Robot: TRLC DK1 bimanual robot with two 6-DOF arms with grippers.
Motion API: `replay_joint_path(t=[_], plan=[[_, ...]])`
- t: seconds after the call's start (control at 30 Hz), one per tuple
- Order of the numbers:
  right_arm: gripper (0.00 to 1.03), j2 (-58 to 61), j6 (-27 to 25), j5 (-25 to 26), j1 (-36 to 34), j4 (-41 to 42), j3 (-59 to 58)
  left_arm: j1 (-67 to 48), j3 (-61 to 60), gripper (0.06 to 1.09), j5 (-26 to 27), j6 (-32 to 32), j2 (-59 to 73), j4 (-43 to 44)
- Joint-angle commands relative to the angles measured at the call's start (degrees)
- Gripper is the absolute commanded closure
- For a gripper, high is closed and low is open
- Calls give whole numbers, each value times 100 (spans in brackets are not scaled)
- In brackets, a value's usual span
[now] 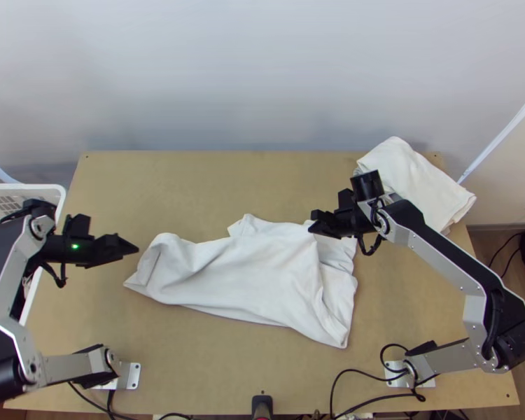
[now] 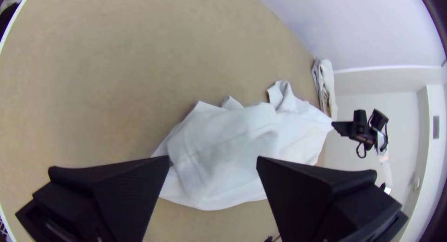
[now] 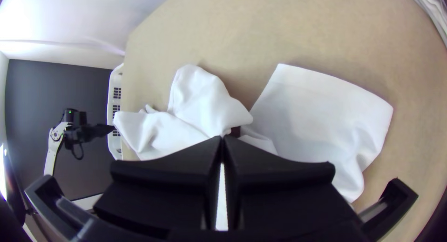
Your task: Fold the t-shirt
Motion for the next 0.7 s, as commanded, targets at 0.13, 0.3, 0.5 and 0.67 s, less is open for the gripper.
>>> replay_joint_path(t=[0.13,0.3,0.5,0.67], plan=[[100,-110,235,82,123,33,10,379,-745,32,15,33,189,519],[100,-92,252,179,158,15,89,396,-991,33,7,341,215,457],[100,-127,279,232,158,-20,133,343,-1035,41,15,384,347,501],[100,-171,349,232,158,-29,124,220,-1000,42,7,279,575,677]])
